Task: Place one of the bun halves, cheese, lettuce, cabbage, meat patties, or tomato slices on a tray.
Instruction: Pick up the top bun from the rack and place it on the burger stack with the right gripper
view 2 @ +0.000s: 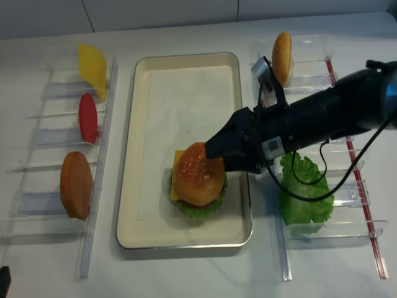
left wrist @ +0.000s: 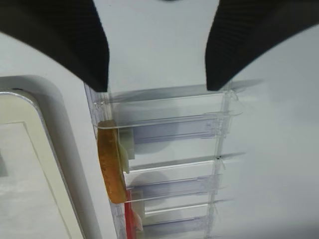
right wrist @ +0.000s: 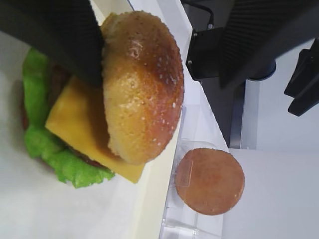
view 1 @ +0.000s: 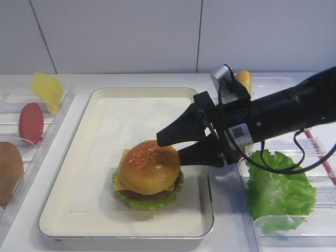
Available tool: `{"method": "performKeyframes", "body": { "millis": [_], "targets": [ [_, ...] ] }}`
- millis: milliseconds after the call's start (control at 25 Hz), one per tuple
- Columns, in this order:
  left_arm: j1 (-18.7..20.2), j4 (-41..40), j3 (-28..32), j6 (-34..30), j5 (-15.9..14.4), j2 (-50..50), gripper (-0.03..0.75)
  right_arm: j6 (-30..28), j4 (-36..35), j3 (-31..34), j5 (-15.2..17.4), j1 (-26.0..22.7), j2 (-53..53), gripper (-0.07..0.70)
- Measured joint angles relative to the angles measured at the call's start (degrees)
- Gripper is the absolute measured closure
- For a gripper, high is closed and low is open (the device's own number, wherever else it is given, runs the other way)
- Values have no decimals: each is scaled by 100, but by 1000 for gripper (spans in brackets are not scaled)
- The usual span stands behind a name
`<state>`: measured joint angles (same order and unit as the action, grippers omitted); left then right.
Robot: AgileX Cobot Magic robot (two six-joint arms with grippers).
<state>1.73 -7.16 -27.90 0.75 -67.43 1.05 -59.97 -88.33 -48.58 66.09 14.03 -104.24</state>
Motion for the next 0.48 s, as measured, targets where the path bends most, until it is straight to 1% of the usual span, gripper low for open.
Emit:
{"method": "performKeyframes", "body": {
  "millis": [160, 360, 480],
  "targets": [
    [0, 0, 0, 0, 0, 0, 301, 435, 364, -365, 31, 0, 0, 127],
    [0, 0, 0, 0, 0, 0, 301, 1140, 1174, -843, 58, 0, 24, 127],
    [0, 0, 0, 0, 0, 0, 301, 1478, 1531, -1041, 70, 0, 129, 127]
  ]
}}
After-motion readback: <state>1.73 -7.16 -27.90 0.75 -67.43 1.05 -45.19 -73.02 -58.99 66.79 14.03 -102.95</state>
